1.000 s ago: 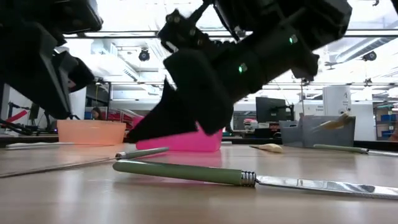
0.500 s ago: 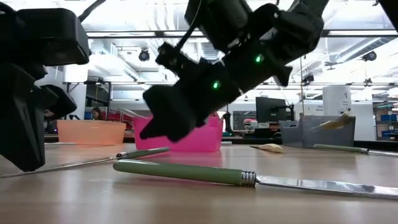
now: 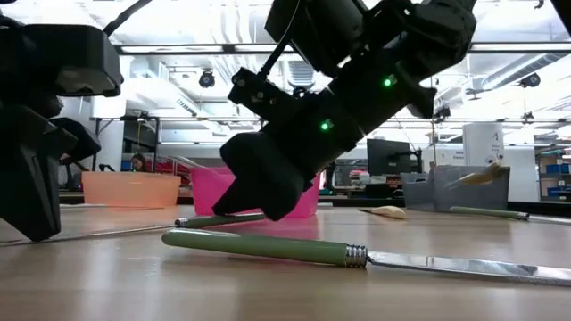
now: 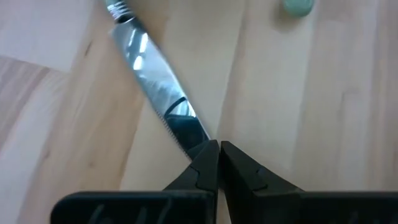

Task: Sort silverware by color (type)
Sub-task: Put the middle green table knife into the orange bin

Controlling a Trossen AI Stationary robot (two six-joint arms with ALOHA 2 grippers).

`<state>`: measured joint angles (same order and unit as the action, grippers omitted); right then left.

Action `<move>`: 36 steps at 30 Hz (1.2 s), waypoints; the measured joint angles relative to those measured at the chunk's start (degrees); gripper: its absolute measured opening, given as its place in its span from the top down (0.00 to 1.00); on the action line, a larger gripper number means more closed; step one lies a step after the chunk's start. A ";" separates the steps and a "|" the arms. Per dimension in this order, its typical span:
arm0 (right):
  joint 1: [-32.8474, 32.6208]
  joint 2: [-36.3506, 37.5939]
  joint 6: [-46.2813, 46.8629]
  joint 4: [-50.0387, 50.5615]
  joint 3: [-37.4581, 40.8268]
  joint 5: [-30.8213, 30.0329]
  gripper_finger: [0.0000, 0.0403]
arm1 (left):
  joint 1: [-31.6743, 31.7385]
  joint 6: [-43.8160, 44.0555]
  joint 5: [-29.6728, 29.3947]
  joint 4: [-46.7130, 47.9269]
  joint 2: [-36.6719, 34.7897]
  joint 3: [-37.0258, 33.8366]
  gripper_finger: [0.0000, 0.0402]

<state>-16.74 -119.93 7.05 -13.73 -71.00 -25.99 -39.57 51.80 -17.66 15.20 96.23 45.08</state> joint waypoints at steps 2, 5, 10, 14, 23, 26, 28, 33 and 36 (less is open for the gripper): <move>-0.46 0.74 1.06 2.18 0.02 0.16 0.93 | 0.00 0.01 -0.94 1.33 -0.38 -0.06 1.00; -1.17 2.38 2.12 6.22 0.04 0.76 0.93 | 0.09 -0.27 -1.91 2.54 -0.64 -0.13 1.00; -2.41 5.92 2.42 13.83 0.18 1.50 0.93 | 0.12 -0.43 -5.09 4.52 -0.68 -0.17 1.00; -3.05 9.15 5.05 20.38 0.19 3.05 0.93 | 0.26 -0.46 -8.34 4.55 -0.64 -0.22 1.00; -5.14 14.11 8.57 29.51 0.19 2.23 0.93 | 1.44 -5.03 -9.11 3.88 -0.64 1.47 1.00; -6.01 15.77 8.48 29.92 0.67 1.91 0.93 | 1.49 -8.28 -10.22 3.87 -0.64 3.65 1.00; -6.77 17.02 8.46 29.68 1.25 1.94 0.93 | 1.49 -10.44 -11.52 3.99 -0.86 5.33 1.00; -8.33 20.65 8.44 24.88 6.45 1.91 0.93 | 1.49 -14.60 -11.88 10.71 -1.47 10.43 1.00; -8.95 23.03 7.50 15.24 12.48 1.91 0.93 | 1.49 -15.19 -11.89 14.43 -1.43 12.00 1.00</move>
<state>-25.69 -96.90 14.54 1.51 -58.52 -24.07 -38.09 36.60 -29.55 29.63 94.80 57.08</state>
